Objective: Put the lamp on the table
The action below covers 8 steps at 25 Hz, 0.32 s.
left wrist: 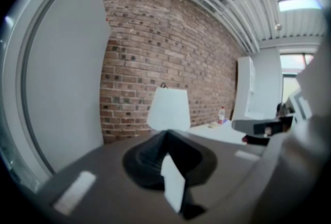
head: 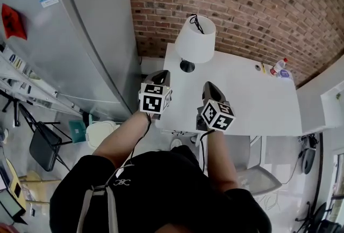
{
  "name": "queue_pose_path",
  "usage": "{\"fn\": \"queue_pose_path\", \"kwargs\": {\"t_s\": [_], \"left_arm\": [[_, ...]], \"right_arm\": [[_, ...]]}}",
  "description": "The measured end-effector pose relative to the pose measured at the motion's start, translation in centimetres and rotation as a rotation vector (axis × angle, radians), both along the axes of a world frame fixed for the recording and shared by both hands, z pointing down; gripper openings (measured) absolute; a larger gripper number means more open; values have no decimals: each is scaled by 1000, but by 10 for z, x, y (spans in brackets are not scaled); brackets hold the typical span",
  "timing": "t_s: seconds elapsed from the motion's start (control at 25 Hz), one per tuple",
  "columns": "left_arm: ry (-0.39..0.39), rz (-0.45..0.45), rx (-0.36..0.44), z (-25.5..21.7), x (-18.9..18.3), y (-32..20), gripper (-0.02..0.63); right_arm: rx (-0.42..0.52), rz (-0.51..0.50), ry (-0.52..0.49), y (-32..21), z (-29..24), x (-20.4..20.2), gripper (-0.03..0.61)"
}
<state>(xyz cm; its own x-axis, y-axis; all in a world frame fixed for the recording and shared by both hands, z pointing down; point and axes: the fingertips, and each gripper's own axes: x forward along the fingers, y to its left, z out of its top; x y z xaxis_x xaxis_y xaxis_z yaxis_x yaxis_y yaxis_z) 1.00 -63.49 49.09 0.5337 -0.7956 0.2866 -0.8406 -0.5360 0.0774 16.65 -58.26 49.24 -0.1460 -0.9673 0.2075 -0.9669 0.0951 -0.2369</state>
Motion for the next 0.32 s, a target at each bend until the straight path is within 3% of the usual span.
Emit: {"fn": "queue_pose_path", "kwargs": {"t_s": [0.32], "left_arm": [[13,15,-31,3,-13,14,-5]], "right_arm": [[-6,-16,-25,16,5,-21,-2]]}}
